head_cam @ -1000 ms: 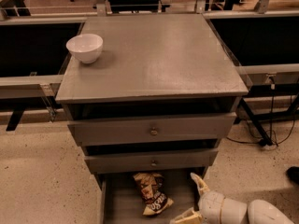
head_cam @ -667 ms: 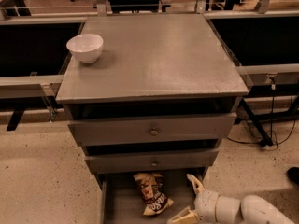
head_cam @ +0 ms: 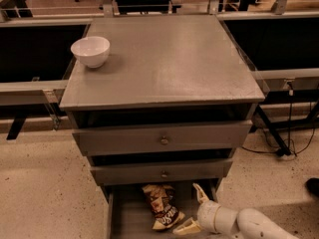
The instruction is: Pick brown chip bag from bottom drawer and place on counter
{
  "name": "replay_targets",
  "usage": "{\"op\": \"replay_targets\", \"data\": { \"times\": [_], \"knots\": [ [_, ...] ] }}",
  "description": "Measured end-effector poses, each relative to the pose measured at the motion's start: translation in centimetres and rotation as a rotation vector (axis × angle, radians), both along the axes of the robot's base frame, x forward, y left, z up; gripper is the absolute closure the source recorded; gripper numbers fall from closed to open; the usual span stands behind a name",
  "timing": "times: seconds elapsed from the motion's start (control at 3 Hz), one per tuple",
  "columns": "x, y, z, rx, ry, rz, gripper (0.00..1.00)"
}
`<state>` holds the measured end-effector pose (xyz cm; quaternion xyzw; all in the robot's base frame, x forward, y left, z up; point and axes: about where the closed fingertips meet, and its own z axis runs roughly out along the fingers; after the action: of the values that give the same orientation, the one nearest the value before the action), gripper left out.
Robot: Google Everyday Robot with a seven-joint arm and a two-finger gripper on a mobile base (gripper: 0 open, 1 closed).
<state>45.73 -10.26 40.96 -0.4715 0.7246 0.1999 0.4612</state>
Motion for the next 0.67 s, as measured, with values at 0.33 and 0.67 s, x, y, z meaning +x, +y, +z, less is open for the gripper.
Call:
{"op": "replay_targets", "data": {
  "times": [0.33, 0.67],
  "knots": [
    [1.4, -0.2, -4.9, -0.088, -0.012, -0.019, 0.00],
    [1.6, -0.3, -9.0, -0.089, 0.034, -0.045, 0.00]
  ]
}}
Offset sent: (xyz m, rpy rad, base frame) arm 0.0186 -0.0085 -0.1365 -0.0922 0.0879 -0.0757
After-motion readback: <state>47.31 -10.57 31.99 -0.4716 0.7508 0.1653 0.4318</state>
